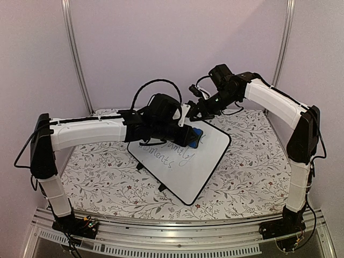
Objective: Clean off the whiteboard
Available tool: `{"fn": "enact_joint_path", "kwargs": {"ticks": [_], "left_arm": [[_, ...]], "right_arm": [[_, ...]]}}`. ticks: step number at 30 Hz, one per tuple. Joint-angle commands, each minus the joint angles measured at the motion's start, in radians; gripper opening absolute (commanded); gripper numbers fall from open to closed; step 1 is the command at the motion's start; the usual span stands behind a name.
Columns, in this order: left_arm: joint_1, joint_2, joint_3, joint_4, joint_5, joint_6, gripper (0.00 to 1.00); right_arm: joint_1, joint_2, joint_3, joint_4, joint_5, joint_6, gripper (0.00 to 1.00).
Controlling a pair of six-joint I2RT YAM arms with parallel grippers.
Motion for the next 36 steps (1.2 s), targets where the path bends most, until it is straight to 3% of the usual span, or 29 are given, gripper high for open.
{"fn": "enact_joint_path", "kwargs": {"ticks": [1,20,36], "left_arm": [[0.021,0.056,0.018,0.022,-0.044,0.018,0.00],[-0.020,-0.120,-0.368,0.150,0.006,-0.116,0.00],[-0.045,0.011,-0.112,0.116,0.026,-0.035,0.00]], "right_arm": [[0.064,-0.026,-0.019,-0.041,-0.003,-0.078,0.00],[0.064,-0.036,-0.018,-0.041,0.001,-0.078,0.00],[0.064,-0.033,-0.016,-0.041,0.000,-0.078,0.00]]}}
